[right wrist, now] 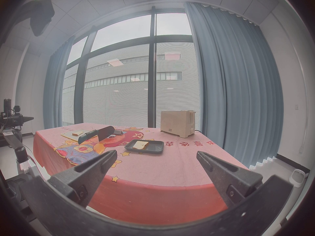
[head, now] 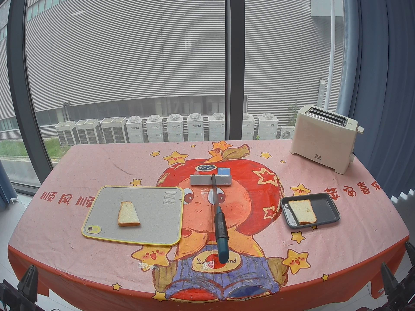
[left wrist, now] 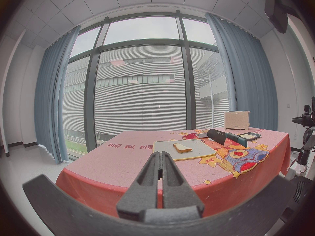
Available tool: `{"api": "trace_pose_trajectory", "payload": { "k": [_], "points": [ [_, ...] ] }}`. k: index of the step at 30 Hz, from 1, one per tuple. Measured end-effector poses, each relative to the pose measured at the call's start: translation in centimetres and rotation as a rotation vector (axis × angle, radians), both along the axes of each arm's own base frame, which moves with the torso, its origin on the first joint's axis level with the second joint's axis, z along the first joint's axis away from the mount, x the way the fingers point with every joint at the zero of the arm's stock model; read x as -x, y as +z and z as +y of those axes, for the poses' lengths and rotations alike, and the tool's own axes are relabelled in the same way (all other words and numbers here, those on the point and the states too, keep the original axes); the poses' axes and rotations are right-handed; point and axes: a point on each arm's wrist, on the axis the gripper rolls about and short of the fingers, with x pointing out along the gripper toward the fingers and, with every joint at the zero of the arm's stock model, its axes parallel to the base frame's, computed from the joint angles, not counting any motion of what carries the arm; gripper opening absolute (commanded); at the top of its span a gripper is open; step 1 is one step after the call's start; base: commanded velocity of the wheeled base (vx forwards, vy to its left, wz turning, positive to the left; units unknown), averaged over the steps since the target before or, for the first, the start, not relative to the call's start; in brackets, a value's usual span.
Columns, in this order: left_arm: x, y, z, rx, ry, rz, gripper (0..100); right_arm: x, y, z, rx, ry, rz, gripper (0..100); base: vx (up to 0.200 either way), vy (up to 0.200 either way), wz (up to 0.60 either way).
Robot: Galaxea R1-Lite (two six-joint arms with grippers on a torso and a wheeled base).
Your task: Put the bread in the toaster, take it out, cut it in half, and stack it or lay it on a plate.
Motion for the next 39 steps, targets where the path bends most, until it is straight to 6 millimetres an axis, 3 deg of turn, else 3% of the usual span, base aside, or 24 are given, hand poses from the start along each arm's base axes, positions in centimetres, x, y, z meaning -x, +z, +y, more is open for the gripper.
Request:
{"api": "trace_pose_trajectory", "payload": {
  "k": [17,18,39],
  "points": [
    [0.00,0.00,0.00,0.004,0.001,0.000,0,0.00,0.00,0.00,0.000,0.000,0.000,100,0.000,0.000,0.00],
    [0.00,0.00,0.00,0.008,0.001,0.000,100,0.00,0.00,0.00,0.000,0.001,0.000,100,0.000,0.000,0.00],
    [0.00,0.06,0.02,0.019,0.007,-0.005,100,-0.01,0.00,0.00,0.000,0.001,0.001,100,0.000,0.000,0.00]
  ]
}}
